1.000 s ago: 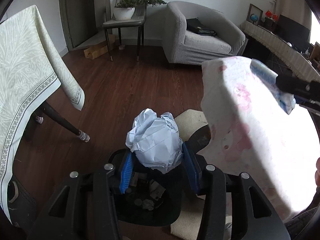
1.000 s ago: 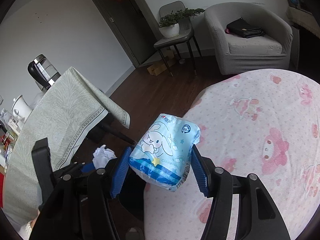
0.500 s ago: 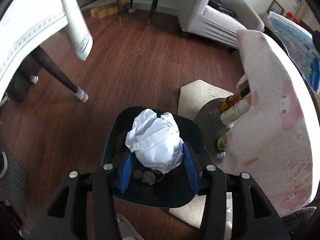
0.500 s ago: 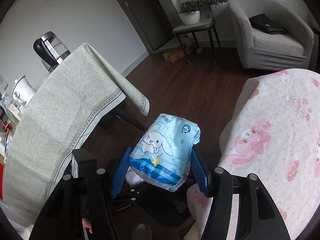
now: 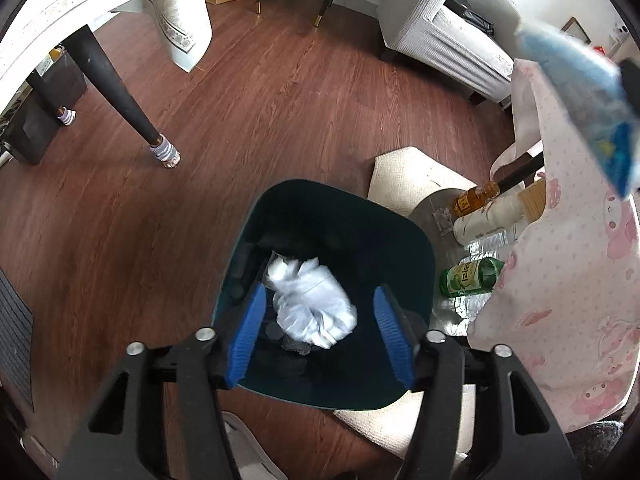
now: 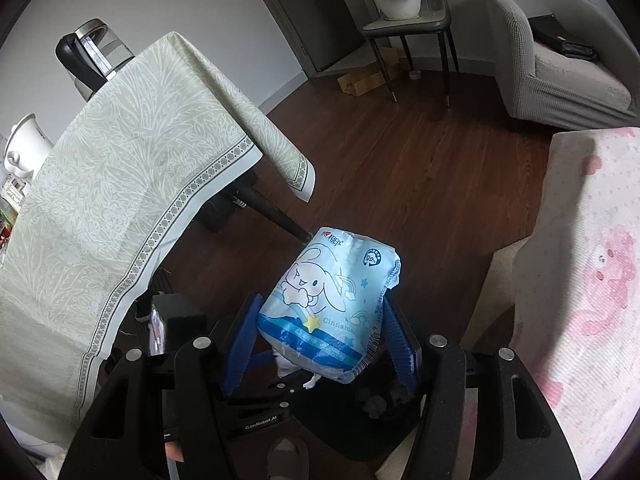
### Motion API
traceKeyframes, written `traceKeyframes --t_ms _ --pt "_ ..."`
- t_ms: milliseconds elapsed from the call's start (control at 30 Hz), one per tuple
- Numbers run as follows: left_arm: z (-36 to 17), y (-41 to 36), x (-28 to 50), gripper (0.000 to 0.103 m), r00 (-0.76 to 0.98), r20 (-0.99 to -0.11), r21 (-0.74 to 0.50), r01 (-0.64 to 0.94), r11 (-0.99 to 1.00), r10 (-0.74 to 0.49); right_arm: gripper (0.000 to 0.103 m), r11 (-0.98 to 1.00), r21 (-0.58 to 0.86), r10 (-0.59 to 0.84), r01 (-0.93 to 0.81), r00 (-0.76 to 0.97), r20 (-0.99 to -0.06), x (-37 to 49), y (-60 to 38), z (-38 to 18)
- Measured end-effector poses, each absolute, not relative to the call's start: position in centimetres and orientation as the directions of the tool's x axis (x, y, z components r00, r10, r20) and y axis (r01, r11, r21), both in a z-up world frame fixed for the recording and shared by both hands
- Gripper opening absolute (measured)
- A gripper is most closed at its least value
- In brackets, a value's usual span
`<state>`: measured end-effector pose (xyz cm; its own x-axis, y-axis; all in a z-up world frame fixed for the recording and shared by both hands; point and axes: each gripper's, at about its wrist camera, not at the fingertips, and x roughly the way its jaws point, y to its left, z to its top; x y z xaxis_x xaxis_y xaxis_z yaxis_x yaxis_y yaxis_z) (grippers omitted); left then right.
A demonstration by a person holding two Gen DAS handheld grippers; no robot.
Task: Collect trash
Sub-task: 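Open both grippers over the bin to drop the foil ball and pack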
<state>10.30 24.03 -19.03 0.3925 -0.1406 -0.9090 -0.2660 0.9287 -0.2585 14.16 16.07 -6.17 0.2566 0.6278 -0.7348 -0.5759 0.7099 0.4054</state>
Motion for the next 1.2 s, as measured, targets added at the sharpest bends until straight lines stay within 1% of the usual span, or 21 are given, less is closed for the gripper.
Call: traceKeyframes --t_ms 67,233,367,467,833,1000,1067,1100,1200 --pt "-19.0 24.3 10.3 0.065 0.399 -0.908 -0.251 -0.263 0.932 -0.132 0.060 0.714 0.401 0.619 -0.575 0.250 -0.744 14.2 16.7 -6.8" --pt "-17.7 25.2 9.5 0.065 0.426 -0.898 -0.238 -0.258 0.936 -0.111 0.060 0.724 0.391 0.599 -0.569 0.235 -0.766 14.3 17.4 -8.3" --pt "-16.1 25.5 8.7 0.065 0.466 -0.883 -0.195 -0.256 0.947 -0.056 0.060 0.735 0.382 0.579 -0.560 0.224 -0.784 14.5 18.2 -9.6" --pt "-14.8 26.0 8.2 0.064 0.499 -0.866 -0.189 -0.253 0.949 -0.040 0.060 0.746 0.367 0.555 -0.556 0.213 -0.804 14.6 18.8 -10.7" --pt "-9.9 27.3 6.5 0.054 0.614 -0.788 -0.242 -0.261 0.935 -0.033 0.060 0.778 0.301 0.451 -0.552 0.155 -0.879 14.6 20.7 -15.6" --pt "-8.0 27.0 6.3 0.045 0.647 -0.762 -0.256 -0.244 0.935 -0.040 0.060 0.771 0.258 0.402 -0.582 0.130 -0.906 13.9 21.6 -17.4" --pt "-7.4 26.9 6.1 0.043 0.659 -0.751 -0.259 -0.239 0.936 -0.039 0.061 0.773 0.234 0.368 -0.590 0.115 -0.923 13.7 21.8 -18.2" --pt "-7.2 26.7 6.1 0.041 0.664 -0.747 -0.259 -0.237 0.936 -0.038 0.063 0.772 0.223 0.352 -0.595 0.109 -0.930 13.6 21.9 -18.6" --pt "-6.2 26.4 5.8 0.040 0.681 -0.732 -0.258 -0.223 0.940 -0.040 0.065 0.766 0.201 0.319 -0.610 0.090 -0.944 13.0 22.2 -19.6"
